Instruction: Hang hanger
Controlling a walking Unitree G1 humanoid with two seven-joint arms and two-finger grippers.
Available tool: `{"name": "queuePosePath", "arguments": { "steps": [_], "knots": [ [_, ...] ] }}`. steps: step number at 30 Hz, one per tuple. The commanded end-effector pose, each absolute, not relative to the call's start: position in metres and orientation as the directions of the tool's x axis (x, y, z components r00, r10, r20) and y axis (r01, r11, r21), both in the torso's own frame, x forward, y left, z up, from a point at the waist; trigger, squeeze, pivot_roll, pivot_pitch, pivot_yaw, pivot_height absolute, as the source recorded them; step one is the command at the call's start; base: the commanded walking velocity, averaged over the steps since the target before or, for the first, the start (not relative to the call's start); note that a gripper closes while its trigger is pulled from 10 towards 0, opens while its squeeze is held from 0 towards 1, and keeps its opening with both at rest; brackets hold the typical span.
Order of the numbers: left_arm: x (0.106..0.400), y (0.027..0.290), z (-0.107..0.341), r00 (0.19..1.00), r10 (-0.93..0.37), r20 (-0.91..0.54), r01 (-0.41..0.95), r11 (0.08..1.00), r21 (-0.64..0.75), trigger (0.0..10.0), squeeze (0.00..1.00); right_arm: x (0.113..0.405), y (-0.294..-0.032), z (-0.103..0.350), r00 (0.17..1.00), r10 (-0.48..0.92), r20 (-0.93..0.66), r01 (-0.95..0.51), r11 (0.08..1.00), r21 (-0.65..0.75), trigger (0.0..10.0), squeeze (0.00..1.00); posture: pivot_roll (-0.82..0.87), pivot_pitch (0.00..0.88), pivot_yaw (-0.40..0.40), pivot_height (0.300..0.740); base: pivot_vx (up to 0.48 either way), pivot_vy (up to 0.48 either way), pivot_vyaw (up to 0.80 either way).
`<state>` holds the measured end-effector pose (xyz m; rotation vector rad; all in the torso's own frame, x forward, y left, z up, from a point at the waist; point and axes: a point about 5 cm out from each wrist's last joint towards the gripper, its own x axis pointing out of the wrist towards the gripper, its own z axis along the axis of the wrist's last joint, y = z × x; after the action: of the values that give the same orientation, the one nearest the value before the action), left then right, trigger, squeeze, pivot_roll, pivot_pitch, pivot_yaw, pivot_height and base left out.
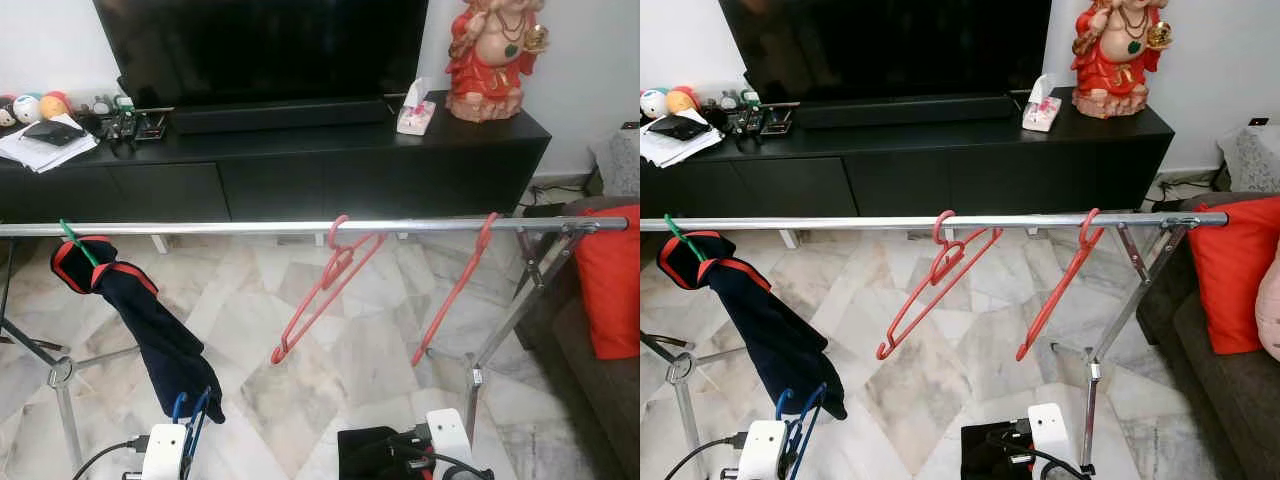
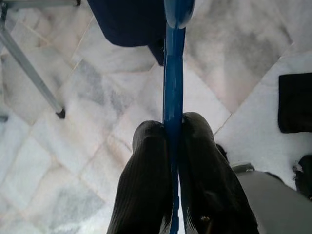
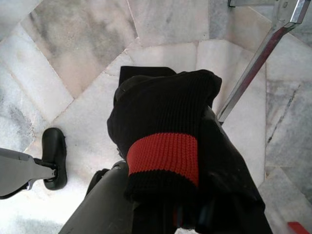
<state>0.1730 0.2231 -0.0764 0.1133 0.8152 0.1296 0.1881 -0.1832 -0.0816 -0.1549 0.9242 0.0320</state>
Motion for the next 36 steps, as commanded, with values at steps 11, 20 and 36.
{"name": "queuePosePath", "arguments": {
  "steps": [11, 20, 36],
  "knots": [
    [0.150, 0.222, -0.088, 0.613, 0.196, -0.766, -0.120, 0.981, 0.154, 10.0, 0.00, 0.186, -0.184, -0.082, 0.608, -0.046, -0.793, -0.085, 0.989, -0.123, 10.0, 0.00, -0.15, 0.000, 0.044, 0.740, -0.126, 0.000, 0.00],
    [0.143, 0.219, -0.092, 0.589, 0.198, -0.784, -0.131, 0.980, 0.149, 10.0, 0.00, 0.188, -0.187, -0.081, 0.616, -0.047, -0.786, -0.080, 0.989, -0.122, 10.0, 0.00, -0.15, 0.000, 0.039, 0.740, -0.306, 0.000, 0.00],
    [0.144, 0.225, -0.091, 0.575, 0.206, -0.792, -0.144, 0.978, 0.150, 10.0, 0.00, 0.192, -0.185, -0.079, 0.627, -0.041, -0.778, -0.085, 0.989, -0.120, 10.0, 0.00, -0.15, 0.000, 0.034, 0.740, -0.317, 0.000, 0.00]
  ]
}}
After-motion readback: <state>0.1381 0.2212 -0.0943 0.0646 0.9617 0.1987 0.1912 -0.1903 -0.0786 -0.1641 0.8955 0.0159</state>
